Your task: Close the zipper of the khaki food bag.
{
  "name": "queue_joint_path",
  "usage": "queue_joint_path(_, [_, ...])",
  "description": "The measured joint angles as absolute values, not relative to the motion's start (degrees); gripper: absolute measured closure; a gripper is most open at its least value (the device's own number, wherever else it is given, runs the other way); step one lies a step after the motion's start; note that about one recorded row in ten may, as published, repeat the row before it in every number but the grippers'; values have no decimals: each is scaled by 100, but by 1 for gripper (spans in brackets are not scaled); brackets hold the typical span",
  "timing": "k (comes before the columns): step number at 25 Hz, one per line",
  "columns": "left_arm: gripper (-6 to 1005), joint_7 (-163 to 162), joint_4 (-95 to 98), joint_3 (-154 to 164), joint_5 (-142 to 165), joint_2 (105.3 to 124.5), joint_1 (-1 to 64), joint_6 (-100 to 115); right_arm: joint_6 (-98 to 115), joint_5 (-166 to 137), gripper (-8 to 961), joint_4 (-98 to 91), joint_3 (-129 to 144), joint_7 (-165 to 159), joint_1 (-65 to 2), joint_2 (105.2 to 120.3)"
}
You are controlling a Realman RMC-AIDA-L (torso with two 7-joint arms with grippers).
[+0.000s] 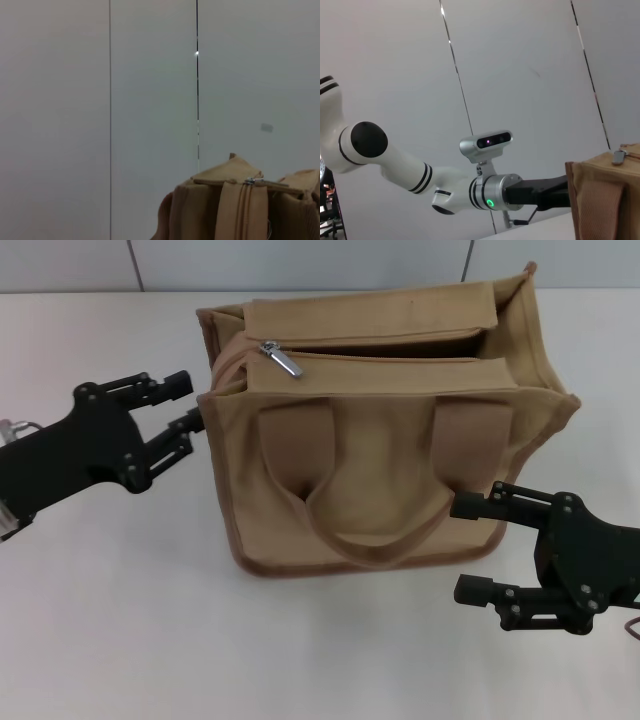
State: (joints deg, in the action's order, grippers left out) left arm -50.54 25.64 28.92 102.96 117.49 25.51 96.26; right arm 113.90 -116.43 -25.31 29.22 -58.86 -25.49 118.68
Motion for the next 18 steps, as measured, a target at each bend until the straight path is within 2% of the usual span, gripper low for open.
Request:
queue_joint_path(8, [505, -5052, 2573, 3057, 10296, 11775, 2729, 9280, 11372, -11634, 137, -2531, 2917, -5889, -2540, 11865])
queue_joint_path(13, [271, -5048, 2575, 3226, 10296, 11816, 2841, 9018, 11313, -11617, 137, -2531, 2918, -5889, -2531, 11865])
queue_joint_path(18, [165, -4795, 2575, 3188, 10218, 11838, 2850, 8949, 11276, -11613, 137, -2524, 2918, -5889, -2532, 11870])
